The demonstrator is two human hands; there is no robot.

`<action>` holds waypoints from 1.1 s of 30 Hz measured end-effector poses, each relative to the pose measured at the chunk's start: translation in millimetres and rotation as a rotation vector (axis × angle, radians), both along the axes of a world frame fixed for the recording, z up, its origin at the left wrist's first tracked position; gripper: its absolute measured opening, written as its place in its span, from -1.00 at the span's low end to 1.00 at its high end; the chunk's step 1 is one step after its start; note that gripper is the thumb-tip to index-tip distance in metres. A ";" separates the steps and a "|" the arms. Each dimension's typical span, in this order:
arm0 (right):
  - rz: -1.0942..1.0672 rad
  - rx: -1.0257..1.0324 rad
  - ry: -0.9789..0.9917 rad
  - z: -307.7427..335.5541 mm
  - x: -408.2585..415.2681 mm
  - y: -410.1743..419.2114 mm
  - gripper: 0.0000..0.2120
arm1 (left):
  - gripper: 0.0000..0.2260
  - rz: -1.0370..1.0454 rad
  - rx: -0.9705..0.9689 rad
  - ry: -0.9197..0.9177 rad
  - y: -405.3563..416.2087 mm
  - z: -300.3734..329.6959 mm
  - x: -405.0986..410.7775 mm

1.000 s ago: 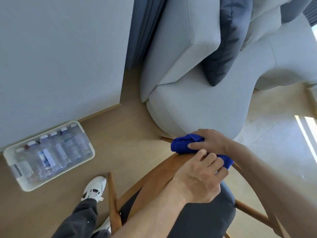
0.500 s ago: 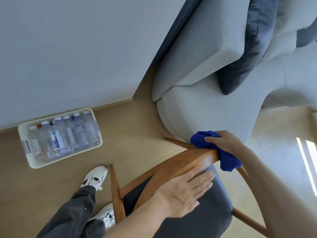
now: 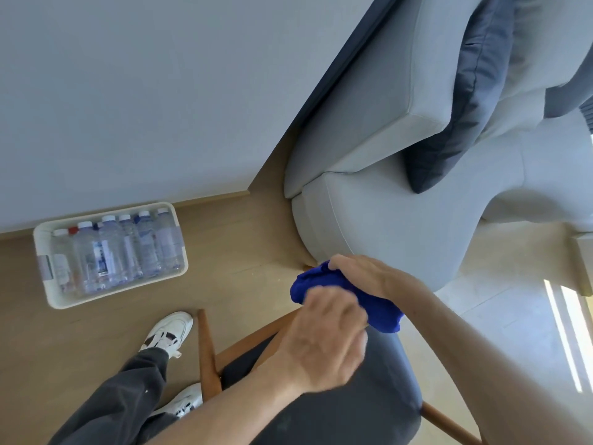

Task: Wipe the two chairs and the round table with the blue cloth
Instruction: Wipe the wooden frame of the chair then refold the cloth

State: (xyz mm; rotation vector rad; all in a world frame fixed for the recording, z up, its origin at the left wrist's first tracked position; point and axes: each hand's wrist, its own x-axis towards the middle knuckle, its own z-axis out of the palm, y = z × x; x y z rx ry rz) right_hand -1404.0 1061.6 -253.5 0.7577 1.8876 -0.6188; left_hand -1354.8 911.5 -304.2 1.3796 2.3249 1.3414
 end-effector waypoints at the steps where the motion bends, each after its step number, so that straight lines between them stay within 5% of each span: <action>1: -0.046 -0.037 0.024 -0.2 -1.3 1.7 -0.66 | -0.82 0.187 -0.012 -0.153 5.1 4.6 -9.0; 3: -0.167 -0.096 0.075 0.0 -1.8 7.5 -0.73 | -0.68 0.355 -0.162 -0.492 17.6 15.3 -29.1; 6: -0.633 -0.288 0.087 6.5 4.2 31.6 -0.69 | -0.51 0.161 -0.426 -0.931 39.4 17.4 -38.5; 9: -0.947 -0.342 0.328 8.6 27.2 57.5 -0.64 | -0.45 0.083 -0.542 -0.967 47.7 10.6 -36.7; 11: -0.791 -0.133 0.478 2.5 57.0 66.4 -0.69 | -0.51 0.088 -0.579 -1.026 53.2 9.6 -48.5; 14: -0.186 0.237 0.498 -11.3 106.1 65.0 -0.68 | -0.54 -0.048 -0.710 -1.075 71.5 14.8 -72.3; 17: 0.143 0.447 0.657 -33.6 129.6 47.0 -0.62 | -0.32 -0.187 -0.751 -1.106 85.5 14.3 -75.5; 23: 0.029 0.415 0.593 -47.1 133.9 50.3 -0.48 | -0.48 -0.165 -0.712 -0.997 67.1 5.0 -53.6; 26: -0.126 0.354 0.573 -44.9 132.9 51.4 -0.59 | -0.54 -0.133 -0.592 -0.967 37.2 2.6 -42.8; 33: -0.215 0.302 0.514 -45.0 131.8 44.3 -0.48 | -0.52 0.021 -0.346 -0.926 -46.5 -6.7 -11.3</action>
